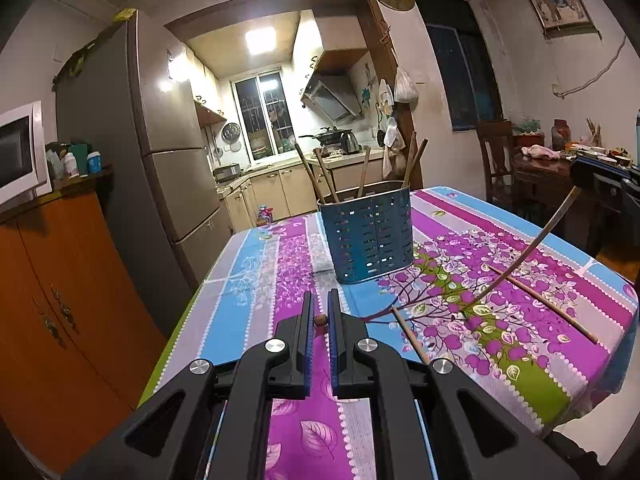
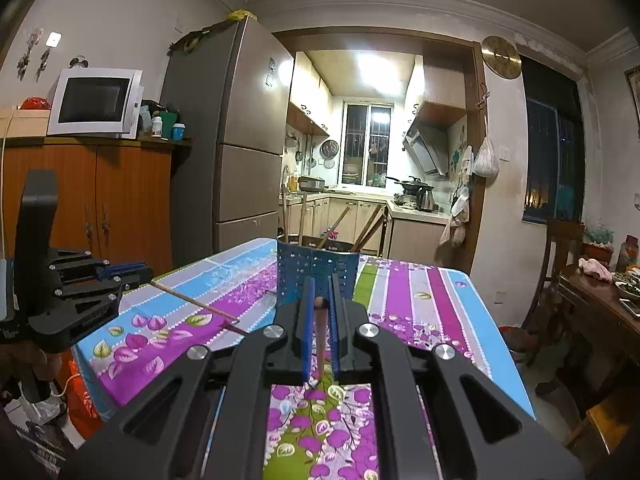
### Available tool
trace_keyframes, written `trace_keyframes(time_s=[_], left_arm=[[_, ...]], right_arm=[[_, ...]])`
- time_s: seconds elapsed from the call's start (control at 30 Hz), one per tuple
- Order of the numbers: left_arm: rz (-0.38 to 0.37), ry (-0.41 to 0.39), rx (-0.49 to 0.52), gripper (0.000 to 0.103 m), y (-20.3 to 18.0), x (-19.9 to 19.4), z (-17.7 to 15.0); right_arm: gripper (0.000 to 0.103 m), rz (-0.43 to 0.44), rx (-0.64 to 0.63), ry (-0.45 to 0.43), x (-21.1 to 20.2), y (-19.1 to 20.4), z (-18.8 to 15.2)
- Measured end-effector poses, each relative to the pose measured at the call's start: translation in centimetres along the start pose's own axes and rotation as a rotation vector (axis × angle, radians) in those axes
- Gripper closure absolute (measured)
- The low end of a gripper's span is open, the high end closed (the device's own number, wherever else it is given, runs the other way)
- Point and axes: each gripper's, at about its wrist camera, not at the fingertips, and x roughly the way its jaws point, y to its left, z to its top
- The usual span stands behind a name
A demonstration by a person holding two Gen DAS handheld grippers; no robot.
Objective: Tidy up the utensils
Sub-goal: 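Lift the right tool's chopstick to the blue holder while the left tool carries its chopstick there, then lower the right tool's chopstick into the holder and open while the left tool releases its chopstick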
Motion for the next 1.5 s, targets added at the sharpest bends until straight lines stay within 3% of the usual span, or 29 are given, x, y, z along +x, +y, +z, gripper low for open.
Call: trace_keyframes(time_s=[0.73,0.9,1.17,1.5], left_arm=[[0.029,-0.026,0.016,0.095,1.2,0.7,3.2],[-0.017,-0.027,-0.024,0.095,2.1,1.0,4.1],[-0.155,0.004,-0.149,0.095,5.5,1.0,6.0],[-0.187,-0.032,-0.141,0.095,6.1,0.5,8.0]], right_arm=[[0.098,0.046,0.028,-0.027,1.8,-1.3,3.9],[0.098,0.059,0.057,-0.009,2.4,-2.0,4.4],[0.098,0.066,0.046,0.000,3.0,-1.9,5.3],[0.098,0.099,0.036,0.003,4.0,-1.6,6.4]])
